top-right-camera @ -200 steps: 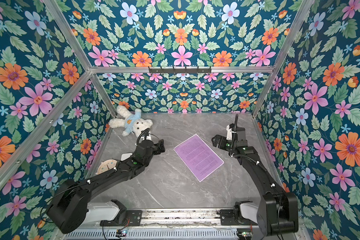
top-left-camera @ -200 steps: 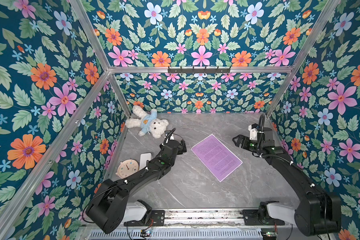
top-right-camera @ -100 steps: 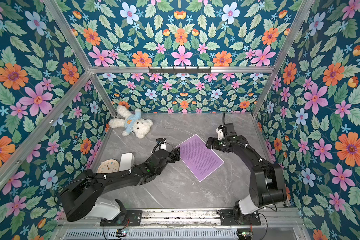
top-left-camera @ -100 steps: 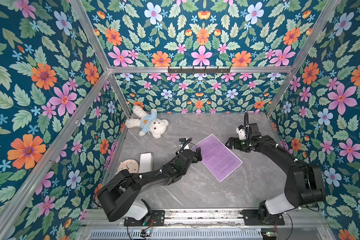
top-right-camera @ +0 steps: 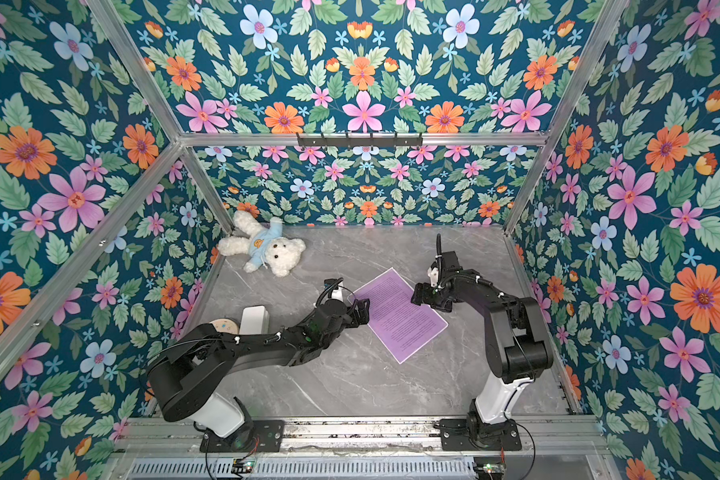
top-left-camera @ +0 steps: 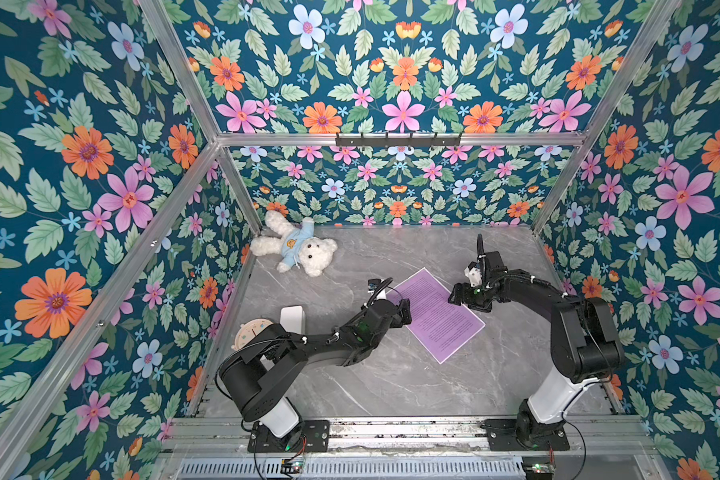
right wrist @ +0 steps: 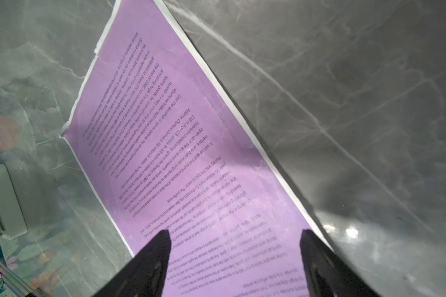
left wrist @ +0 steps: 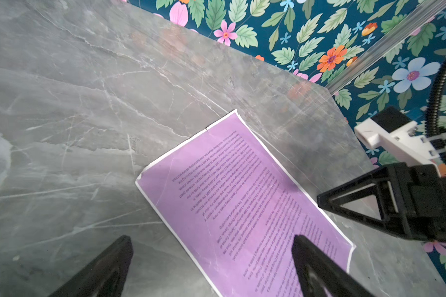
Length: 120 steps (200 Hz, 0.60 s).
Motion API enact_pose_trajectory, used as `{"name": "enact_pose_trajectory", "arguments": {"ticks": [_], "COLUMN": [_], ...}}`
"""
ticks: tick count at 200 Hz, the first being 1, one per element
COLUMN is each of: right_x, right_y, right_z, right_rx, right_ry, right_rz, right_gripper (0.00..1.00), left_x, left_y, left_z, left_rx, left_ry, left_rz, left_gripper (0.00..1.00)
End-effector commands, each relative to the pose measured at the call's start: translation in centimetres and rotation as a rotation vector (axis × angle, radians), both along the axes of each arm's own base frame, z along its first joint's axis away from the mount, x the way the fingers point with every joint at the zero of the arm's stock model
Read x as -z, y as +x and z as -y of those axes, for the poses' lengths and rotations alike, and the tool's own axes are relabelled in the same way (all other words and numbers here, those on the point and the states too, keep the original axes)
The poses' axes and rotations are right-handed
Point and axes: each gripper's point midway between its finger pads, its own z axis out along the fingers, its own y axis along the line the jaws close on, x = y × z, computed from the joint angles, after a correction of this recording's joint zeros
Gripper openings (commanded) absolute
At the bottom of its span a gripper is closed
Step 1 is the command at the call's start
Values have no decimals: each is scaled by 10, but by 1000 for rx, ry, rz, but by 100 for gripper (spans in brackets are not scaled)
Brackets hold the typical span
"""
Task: Fold the rectangular paper in half along the long edge
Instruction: Adjust the paper at the center of the board.
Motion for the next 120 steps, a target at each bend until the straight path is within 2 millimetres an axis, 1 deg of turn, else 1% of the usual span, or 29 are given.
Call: {"name": "enact_pose_trajectory", "arguments": {"ticks": [1, 33, 51, 78, 103, 120], "right_x": [9, 30, 36, 34, 32, 25], "right_y": [-5, -15, -22, -37, -55, -65], "right_z": [5, 2, -5, -20, -36, -48], "right_rx": [10, 7, -9, -40, -62, -69], "right_ry": [-34, -44, -51, -57, -49, -31], "right_rz": [-31, -104, -123, -124, -126, -116], "right_gripper": [82, 82, 82, 82, 82, 82], "left_x": [2, 9, 16, 29, 43, 53], "left_y": [-1, -5, -8, -13, -16, -20], "left_z": [-1, -8, -11, -21, -38, -47], "left_rx": [-19, -55, -71, -118, -212, -248], "left_ry": [-30, -46, -57, -51, -30, -16], "left_rz": [-25, -65, -97, -157, -226, -260], "left_gripper": [100, 100, 100, 100, 100, 100]}}
